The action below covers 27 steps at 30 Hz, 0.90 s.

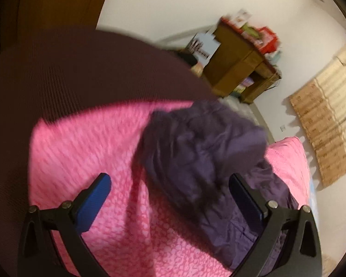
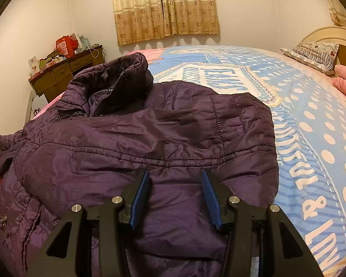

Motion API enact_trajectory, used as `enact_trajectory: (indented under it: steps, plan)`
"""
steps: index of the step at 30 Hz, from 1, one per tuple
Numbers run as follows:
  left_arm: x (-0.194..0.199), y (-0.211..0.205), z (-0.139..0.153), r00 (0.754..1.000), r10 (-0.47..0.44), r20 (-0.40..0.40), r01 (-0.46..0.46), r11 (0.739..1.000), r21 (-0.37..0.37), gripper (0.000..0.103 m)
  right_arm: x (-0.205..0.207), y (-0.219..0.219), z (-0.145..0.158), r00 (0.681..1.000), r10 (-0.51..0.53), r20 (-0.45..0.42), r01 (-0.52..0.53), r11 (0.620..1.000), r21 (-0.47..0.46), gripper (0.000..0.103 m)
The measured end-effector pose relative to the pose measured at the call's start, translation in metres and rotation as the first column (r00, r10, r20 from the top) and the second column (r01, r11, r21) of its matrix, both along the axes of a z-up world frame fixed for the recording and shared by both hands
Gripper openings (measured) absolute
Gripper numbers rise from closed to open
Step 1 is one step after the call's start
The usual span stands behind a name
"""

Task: Fold large clothes
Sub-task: 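Grasp the other sleeve with the left tool and fold it over the jacket body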

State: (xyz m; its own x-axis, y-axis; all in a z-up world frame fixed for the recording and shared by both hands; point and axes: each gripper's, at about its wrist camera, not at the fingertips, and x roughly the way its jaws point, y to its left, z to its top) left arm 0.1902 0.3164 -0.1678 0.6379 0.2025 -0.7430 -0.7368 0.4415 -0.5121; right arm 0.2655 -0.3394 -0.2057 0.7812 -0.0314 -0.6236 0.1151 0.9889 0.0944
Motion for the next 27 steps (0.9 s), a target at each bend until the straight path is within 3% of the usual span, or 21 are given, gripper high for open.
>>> enact_trajectory:
  steps: [4, 6, 8, 9, 12, 14, 18, 22, 25, 27]
  plan:
    - [0.008, -0.008, 0.002, 0.999, -0.008, 0.047, 0.006, 0.999, 0.031, 0.103, 0.0, 0.0, 0.0, 1.0, 0.0, 0.0, 0.0, 1.0, -0.001, 0.049]
    - [0.014, -0.009, 0.0, 0.998, -0.015, 0.063, 0.014, 1.0, 0.012, 0.091, 0.0, 0.0, 0.0, 1.0, -0.001, 0.0, 0.001, 1.0, -0.001, 0.049]
    - [0.024, -0.01, -0.001, 0.997, -0.034, 0.067, 0.033, 0.999, 0.012, 0.069, 0.0, 0.0, 0.0, 1.0, -0.001, 0.0, 0.001, 1.0, 0.0, 0.049]
    - [0.03, -0.008, -0.001, 0.997, -0.038, 0.062, 0.037, 0.999, 0.018, 0.065, 0.0, 0.0, 0.0, 1.0, -0.001, 0.0, 0.001, 1.0, 0.0, 0.049]
    - [0.039, -0.011, 0.003, 0.997, -0.059, 0.053, 0.056, 0.997, 0.058, 0.042, 0.0, 0.0, 0.0, 1.0, -0.001, 0.0, 0.001, 1.0, 0.0, 0.049]
    - [0.044, -0.016, 0.01, 0.995, -0.089, 0.047, 0.084, 0.991, 0.103, 0.019, 0.0, 0.0, 0.0, 1.0, -0.001, 0.0, 0.001, 1.0, 0.001, 0.049]
    - [0.048, -0.033, 0.04, 0.989, -0.133, 0.058, 0.116, 0.965, 0.234, 0.012, 0.0, 0.0, 0.0, 1.0, -0.001, 0.002, 0.001, 1.0, 0.005, 0.049]
    - [0.051, -0.076, 0.084, 0.969, -0.229, 0.093, 0.167, 0.884, 0.436, 0.01, 0.001, 0.0, -0.001, 1.0, -0.002, 0.005, 0.002, 1.0, 0.009, 0.049]
    - [0.051, -0.128, 0.112, 0.932, -0.35, 0.096, 0.23, 0.773, 0.591, 0.009, 0.001, -0.001, -0.001, 1.0, -0.003, 0.007, 0.003, 1.0, 0.011, 0.049]
    - [0.046, -0.172, 0.13, 0.883, -0.46, 0.095, 0.28, 0.679, 0.679, 0.009, 0.0, 0.0, -0.001, 1.0, -0.003, 0.008, 0.003, 1.0, 0.012, 0.049]
